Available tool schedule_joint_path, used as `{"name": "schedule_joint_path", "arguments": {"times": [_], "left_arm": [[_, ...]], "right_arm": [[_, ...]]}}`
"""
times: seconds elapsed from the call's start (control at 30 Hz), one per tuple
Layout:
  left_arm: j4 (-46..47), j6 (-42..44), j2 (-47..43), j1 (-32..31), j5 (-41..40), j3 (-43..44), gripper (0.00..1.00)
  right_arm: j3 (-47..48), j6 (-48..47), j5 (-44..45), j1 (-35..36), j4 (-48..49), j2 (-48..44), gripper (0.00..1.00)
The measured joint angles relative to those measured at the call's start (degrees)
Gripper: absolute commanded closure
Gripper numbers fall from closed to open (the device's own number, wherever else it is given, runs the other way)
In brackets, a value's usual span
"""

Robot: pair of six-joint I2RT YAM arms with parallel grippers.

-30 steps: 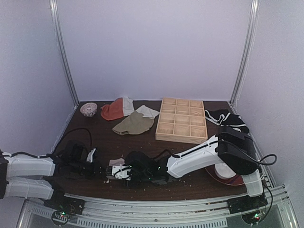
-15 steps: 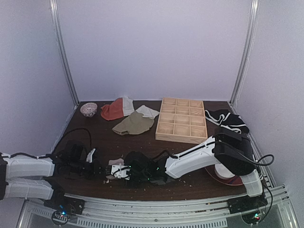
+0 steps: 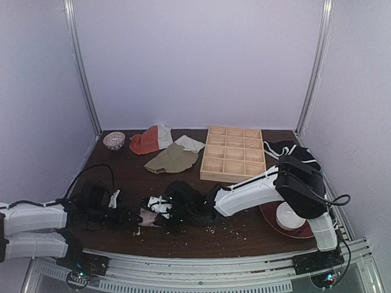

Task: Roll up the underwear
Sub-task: Roll the underwear at the center of the board.

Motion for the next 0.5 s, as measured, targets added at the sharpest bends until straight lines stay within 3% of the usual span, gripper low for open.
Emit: {"name": "schedule_joint_path", "arguments": {"times": [0.5], "left_arm": [[-4.0, -1.1, -4.5, 1.4, -2.3, 0.2, 0.54]], "right_arm": [[6.1, 16.4, -21.4, -8.0, -4.5, 4.3, 1.0]]}}
